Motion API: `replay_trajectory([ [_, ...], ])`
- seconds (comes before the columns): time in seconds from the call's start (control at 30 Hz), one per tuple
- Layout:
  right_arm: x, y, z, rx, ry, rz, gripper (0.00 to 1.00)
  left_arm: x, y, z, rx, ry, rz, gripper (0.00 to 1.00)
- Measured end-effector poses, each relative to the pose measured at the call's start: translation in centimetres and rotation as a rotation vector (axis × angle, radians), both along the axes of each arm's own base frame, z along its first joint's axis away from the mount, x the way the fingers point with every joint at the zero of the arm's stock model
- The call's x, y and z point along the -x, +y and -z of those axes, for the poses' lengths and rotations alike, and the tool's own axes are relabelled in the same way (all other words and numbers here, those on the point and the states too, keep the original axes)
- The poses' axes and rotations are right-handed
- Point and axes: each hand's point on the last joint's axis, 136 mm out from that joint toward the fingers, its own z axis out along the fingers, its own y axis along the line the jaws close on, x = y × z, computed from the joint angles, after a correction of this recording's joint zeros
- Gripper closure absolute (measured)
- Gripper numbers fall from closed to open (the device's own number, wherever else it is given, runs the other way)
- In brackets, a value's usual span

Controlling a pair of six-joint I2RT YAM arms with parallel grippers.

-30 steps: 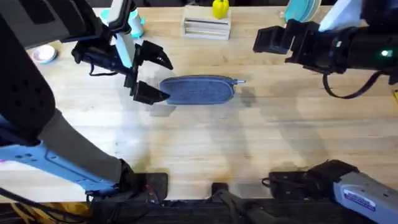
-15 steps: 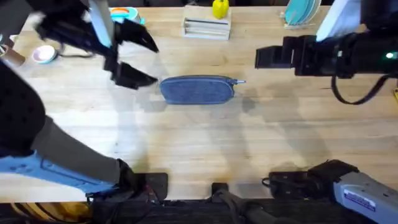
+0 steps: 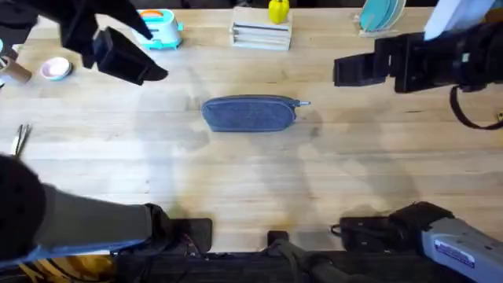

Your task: Unzip the bag, pick up the pens from the table one at a time and place them inside, then zip the bag closed.

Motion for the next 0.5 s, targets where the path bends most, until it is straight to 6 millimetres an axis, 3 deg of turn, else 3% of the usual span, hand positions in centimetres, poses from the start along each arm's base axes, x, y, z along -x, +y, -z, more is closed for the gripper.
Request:
replay_trajectory([
  [0.23, 0.2, -0.1, 0.2, 0.01, 0.008, -0.009, 0.004, 2.4, 0.8, -2.5, -0.062, 0.028, -0.242, 0.004],
  [0.5, 0.2, -0.1, 0.2, 0.011, 0.007, -0.009, 0.004, 4.2, 0.8, -4.6, -0.059, -0.003, -0.363, 0.006],
])
